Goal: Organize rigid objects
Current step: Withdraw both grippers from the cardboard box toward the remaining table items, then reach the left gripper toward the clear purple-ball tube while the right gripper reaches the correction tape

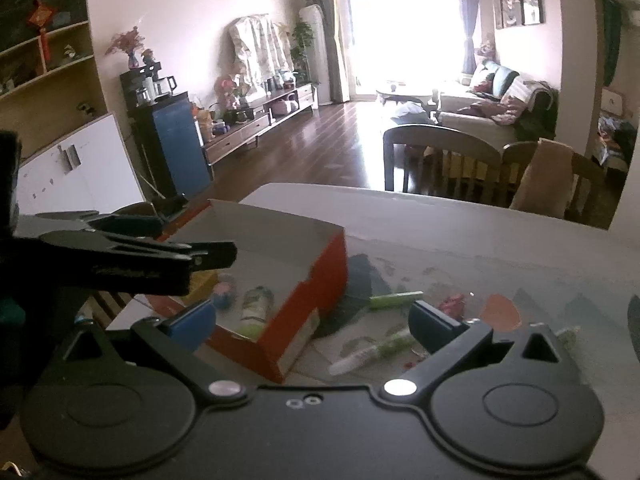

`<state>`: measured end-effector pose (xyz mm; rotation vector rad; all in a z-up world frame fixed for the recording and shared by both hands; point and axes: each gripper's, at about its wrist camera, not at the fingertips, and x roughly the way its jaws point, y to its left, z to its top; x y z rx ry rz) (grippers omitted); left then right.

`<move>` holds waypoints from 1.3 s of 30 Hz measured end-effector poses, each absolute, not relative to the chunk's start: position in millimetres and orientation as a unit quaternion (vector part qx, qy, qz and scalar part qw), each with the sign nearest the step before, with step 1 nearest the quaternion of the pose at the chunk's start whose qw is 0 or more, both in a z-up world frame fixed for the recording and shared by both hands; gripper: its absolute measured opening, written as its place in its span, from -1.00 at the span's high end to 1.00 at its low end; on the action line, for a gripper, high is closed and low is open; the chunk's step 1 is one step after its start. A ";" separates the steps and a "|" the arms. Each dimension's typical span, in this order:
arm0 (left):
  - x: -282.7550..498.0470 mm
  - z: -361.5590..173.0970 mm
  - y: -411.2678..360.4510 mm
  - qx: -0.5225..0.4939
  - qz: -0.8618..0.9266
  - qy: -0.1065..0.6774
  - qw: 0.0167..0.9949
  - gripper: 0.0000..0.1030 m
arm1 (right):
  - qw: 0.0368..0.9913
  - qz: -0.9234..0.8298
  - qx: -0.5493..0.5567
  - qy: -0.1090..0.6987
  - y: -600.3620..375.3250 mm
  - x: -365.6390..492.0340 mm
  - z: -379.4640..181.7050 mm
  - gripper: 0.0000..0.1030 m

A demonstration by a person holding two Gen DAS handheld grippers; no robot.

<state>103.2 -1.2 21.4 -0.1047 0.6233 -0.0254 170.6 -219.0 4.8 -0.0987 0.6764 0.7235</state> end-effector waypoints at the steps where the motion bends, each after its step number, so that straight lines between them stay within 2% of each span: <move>1: 102.6 20.0 -5.0 -0.058 -0.019 0.307 0.950 -1.00 | 0.880 0.344 -0.046 0.323 -225.0 172.0 3.6 -0.99; 9: 108.0 8.3 -46.1 -0.084 -0.064 0.324 0.940 -1.00 | 0.890 0.318 -0.028 0.324 -281.7 190.5 -5.9 -0.99; 23: 127.3 -20.2 -115.2 -0.072 -0.055 0.336 0.938 -1.00 | 0.908 0.239 -0.013 0.344 -377.3 235.9 -37.5 -0.95; 39: 164.5 -77.0 -182.2 -0.037 -0.106 0.395 0.912 -0.99 | 0.903 0.184 -0.017 0.389 -416.6 311.6 -90.9 -0.84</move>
